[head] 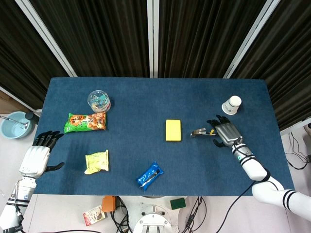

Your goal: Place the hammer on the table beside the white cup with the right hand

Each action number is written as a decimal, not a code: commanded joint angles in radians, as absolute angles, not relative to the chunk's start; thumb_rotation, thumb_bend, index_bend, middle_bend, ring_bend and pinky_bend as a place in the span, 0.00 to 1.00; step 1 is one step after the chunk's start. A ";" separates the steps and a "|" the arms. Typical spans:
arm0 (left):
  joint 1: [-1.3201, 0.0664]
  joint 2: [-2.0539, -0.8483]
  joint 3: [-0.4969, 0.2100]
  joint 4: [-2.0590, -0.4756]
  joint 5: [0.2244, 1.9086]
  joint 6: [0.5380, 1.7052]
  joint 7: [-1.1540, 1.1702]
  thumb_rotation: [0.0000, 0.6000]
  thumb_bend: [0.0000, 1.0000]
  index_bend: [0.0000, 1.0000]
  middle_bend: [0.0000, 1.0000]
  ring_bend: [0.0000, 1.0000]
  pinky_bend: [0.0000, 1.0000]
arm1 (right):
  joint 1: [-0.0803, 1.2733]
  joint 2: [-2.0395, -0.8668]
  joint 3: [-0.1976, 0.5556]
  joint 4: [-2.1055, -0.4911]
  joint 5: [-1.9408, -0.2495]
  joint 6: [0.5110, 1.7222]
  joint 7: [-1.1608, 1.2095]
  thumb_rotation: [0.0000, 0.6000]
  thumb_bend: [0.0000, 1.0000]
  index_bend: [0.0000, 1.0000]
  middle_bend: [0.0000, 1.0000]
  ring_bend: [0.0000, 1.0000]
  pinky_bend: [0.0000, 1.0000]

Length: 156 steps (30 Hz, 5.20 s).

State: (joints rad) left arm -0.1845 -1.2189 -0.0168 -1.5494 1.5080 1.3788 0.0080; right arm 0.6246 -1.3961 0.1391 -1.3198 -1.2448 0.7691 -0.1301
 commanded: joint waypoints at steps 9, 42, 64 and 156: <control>-0.181 -1.228 -0.013 -1.534 1.509 1.380 -0.006 1.00 0.04 0.17 0.12 0.07 0.11 | 0.637 -1.445 0.128 -1.276 -1.245 0.770 -0.074 1.00 0.45 0.28 0.27 0.05 0.16; -0.159 -1.229 -0.013 -1.513 1.511 1.412 -0.032 1.00 0.04 0.17 0.12 0.07 0.11 | 0.658 -1.521 0.119 -1.166 -1.240 0.763 -0.017 1.00 0.60 0.51 0.42 0.20 0.27; -0.147 -1.239 -0.006 -1.490 1.506 1.411 -0.055 1.00 0.04 0.16 0.12 0.07 0.11 | 0.645 -1.496 0.118 -1.173 -1.347 0.838 0.179 1.00 1.00 0.79 0.62 0.49 0.62; -0.124 -1.226 -0.003 -1.524 1.501 1.414 -0.017 1.00 0.04 0.16 0.12 0.07 0.11 | 0.768 -1.645 0.244 -0.963 -1.032 0.615 0.220 1.00 0.65 0.19 0.26 0.14 0.27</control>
